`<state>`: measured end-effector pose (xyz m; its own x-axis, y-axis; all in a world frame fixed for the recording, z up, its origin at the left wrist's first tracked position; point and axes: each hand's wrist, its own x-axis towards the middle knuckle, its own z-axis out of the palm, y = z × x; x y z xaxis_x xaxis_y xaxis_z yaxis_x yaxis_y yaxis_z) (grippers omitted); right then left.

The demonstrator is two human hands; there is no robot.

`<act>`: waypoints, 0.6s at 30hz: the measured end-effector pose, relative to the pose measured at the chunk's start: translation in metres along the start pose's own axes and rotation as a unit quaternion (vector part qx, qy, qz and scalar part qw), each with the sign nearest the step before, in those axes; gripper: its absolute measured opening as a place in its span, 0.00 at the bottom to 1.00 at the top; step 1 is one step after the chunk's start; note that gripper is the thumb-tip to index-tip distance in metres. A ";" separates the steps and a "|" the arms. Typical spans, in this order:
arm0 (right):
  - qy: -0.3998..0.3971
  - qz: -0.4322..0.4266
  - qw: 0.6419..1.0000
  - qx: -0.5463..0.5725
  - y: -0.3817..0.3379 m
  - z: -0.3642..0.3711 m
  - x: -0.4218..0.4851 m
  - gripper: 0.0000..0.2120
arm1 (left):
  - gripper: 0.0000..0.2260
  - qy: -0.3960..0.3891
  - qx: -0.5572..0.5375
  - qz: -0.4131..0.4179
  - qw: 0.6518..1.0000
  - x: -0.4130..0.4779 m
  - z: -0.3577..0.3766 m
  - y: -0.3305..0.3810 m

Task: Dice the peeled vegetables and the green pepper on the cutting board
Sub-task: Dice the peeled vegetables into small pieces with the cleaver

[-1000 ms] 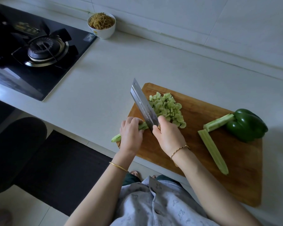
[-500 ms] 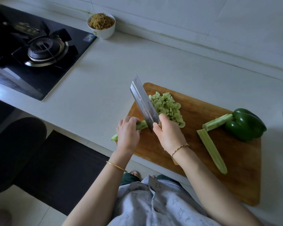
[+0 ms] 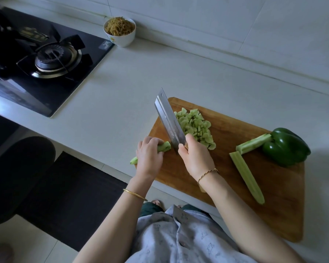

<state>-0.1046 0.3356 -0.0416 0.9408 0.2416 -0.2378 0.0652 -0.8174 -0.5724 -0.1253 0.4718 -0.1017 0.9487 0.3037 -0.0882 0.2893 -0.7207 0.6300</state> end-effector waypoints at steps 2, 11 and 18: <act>0.002 -0.008 1.000 0.008 -0.001 -0.003 0.000 0.08 | 0.12 0.002 -0.004 -0.006 1.000 0.001 0.001 0.000; -0.023 -0.006 1.000 -0.011 -0.005 -0.002 -0.002 0.08 | 0.10 0.003 -0.007 -0.015 1.000 0.002 0.001 0.001; -0.023 0.000 0.999 -0.024 -0.005 0.007 0.000 0.08 | 0.09 0.009 -0.007 -0.007 1.000 0.000 0.002 -0.001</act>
<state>-0.1071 0.3433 -0.0444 0.9244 0.2653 -0.2742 0.0825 -0.8407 -0.5352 -0.1250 0.4715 -0.1041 0.9422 0.3249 -0.0821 0.2999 -0.7077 0.6397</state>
